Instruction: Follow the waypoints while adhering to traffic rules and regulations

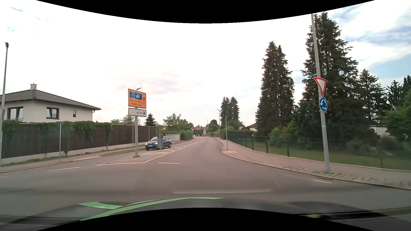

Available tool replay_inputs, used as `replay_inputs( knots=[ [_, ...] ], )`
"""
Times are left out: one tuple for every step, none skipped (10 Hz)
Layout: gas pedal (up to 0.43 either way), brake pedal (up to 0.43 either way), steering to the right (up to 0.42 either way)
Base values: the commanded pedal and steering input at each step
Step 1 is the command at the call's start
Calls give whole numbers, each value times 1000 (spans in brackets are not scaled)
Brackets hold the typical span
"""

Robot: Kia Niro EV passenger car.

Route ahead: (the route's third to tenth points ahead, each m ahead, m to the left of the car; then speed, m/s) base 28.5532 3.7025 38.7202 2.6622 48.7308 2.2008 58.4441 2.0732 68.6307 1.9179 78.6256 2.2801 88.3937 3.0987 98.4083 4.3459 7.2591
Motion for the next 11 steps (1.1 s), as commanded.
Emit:
replay_inputs(
  knots=[
    [138,0,-36],
    [138,0,-35],
    [138,0,-33],
    [138,0,-28],
    [138,0,-24],
    [150,0,-19],
    [150,0,-15],
    [150,0,-12],
    [150,0,-11],
    [150,0,-9],
    [150,0,-5]
  ],
)
